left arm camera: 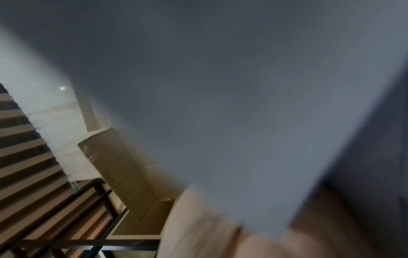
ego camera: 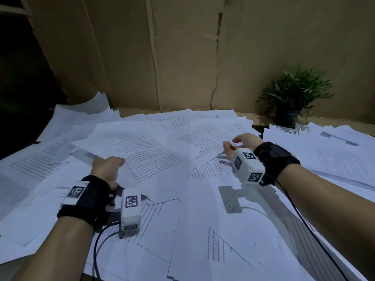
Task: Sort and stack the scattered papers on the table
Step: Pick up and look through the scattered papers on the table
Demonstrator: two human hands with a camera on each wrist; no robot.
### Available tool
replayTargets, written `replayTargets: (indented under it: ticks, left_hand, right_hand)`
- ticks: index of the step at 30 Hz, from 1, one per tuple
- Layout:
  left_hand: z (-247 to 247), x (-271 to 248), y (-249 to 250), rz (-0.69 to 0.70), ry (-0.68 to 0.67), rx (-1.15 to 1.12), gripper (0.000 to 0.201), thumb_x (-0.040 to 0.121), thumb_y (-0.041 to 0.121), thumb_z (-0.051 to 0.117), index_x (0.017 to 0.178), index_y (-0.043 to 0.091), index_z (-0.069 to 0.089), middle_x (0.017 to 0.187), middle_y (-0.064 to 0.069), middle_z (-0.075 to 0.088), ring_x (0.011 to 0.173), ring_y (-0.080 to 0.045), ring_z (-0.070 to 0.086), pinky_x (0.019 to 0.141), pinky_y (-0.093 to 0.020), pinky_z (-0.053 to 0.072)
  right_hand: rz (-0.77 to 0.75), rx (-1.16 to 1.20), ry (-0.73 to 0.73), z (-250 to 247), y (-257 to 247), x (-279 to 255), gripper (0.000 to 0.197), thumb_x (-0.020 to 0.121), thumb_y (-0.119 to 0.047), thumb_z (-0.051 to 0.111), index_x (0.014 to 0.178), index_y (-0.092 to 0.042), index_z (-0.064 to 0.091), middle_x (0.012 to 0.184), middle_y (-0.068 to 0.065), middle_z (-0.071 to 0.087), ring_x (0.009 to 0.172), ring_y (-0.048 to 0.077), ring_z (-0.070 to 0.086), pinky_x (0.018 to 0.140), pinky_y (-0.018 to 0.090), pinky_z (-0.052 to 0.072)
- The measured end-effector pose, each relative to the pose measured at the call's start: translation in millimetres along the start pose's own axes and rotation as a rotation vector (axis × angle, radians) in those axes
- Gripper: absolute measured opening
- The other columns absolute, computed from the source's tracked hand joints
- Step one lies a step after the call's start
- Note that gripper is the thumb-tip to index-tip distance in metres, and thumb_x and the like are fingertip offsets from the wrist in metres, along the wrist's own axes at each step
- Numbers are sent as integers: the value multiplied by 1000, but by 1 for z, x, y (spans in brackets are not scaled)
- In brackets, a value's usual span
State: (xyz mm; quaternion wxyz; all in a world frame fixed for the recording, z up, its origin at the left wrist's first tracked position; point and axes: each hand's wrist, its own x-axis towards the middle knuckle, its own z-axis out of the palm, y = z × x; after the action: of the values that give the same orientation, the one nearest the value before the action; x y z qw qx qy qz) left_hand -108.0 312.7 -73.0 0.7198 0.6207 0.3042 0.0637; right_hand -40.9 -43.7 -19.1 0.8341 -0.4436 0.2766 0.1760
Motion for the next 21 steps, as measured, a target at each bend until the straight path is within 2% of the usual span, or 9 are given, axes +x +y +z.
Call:
replayTargets:
  ticks: [3,6,8,10,12,13,15,18,21]
  left_hand:
    - [1,-2,-1,17,-12,14,44,92,3,58,131,-11,44,122,-30,59,79,-37,63,45,-35,51]
    - [2,-2,-1,21,-28,-6,48,94,2,56,137,-10,40,123,-31,57,76,-35,62,41,-32,49]
    - [1,1,-1,12,-32,-18,51,93,2,58,139,-9,38,123,-30,58,87,-38,65,50,-35,53]
    - [-1,3,-1,11,-4,-22,52,92,4,59,138,-7,38,122,-28,59,90,-38,66,56,-38,55]
    - [-2,4,-2,3,-4,-16,54,90,7,60,138,-6,39,121,-28,59,87,-38,67,51,-41,56]
    - [-2,5,-2,5,-4,-17,54,90,7,61,138,-6,39,120,-28,60,87,-38,67,51,-41,56]
    - [-1,3,-1,17,-20,-29,53,90,8,62,136,-8,40,120,-28,61,90,-39,67,55,-42,56]
    - [3,-5,1,36,-101,-13,40,92,7,63,126,-12,51,114,-23,65,91,-37,67,64,-40,54]
    - [9,-22,4,36,-250,-22,29,93,3,60,120,-9,59,113,-22,67,100,-38,65,60,-45,58]
  right_hand:
    - [-4,-221,35,12,3,10,13,103,-15,47,99,-4,51,76,6,59,36,20,53,41,24,46]
    - [-146,-712,63,23,15,15,38,99,-18,57,65,-12,41,40,0,40,28,13,34,41,22,33]
    - [-283,-796,90,28,20,15,28,95,-14,59,71,-9,47,50,7,46,35,17,41,45,22,38]
    - [-607,-698,246,28,14,19,8,96,-12,55,103,-7,54,83,20,59,66,30,60,71,37,49]
    - [-947,-655,448,21,-4,21,35,101,-20,48,130,-1,51,125,22,59,111,36,60,99,42,45]
    - [-1101,-609,470,17,-15,18,41,103,-22,46,137,0,47,136,17,56,122,30,55,106,38,41]
    - [-1296,-527,398,14,-34,4,39,105,-29,45,135,-4,47,132,7,55,123,22,54,105,31,41]
    - [-1429,-605,174,21,-57,-27,30,102,-37,49,111,-8,51,107,2,58,102,10,63,85,20,52]
    - [-1242,-522,-332,37,-66,-58,23,103,-21,52,113,-1,58,108,9,67,99,17,68,87,38,58]
